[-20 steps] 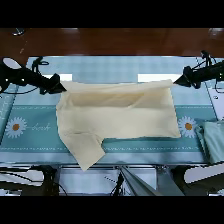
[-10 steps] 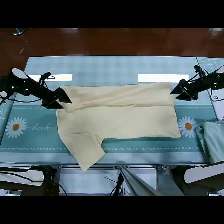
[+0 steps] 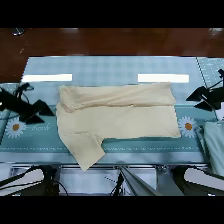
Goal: Fold the shirts.
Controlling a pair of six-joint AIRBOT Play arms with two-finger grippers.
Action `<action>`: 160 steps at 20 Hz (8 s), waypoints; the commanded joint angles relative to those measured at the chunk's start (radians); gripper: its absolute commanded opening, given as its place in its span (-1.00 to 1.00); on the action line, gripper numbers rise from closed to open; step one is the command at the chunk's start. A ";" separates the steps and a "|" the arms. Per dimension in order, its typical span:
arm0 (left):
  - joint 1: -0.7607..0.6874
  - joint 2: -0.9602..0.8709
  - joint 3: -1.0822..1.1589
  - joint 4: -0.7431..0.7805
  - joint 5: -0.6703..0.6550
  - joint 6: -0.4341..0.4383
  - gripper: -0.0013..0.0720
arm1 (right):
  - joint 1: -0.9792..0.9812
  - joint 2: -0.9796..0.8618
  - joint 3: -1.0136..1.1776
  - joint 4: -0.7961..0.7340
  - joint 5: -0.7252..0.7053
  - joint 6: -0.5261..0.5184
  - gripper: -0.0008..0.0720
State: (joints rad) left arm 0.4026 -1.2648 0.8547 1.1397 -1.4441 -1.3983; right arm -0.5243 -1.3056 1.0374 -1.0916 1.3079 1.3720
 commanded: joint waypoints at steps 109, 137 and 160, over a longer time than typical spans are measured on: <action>-0.989 -0.324 0.385 -0.433 0.613 0.107 -0.90 | 0.153 0.650 -0.163 0.179 0.122 0.056 -0.92; -0.347 0.133 0.347 -0.480 0.285 0.142 -0.89 | 0.845 0.240 -0.028 0.428 -0.371 0.057 -0.91; -0.349 0.647 -0.340 -0.486 0.448 0.130 -0.89 | 0.668 -0.229 0.540 0.403 0.050 0.013 0.72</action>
State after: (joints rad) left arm 0.0528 -0.6189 0.5167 0.6533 -1.0203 -1.2682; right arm 0.2829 -1.6585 1.5787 -0.5781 1.1526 1.3907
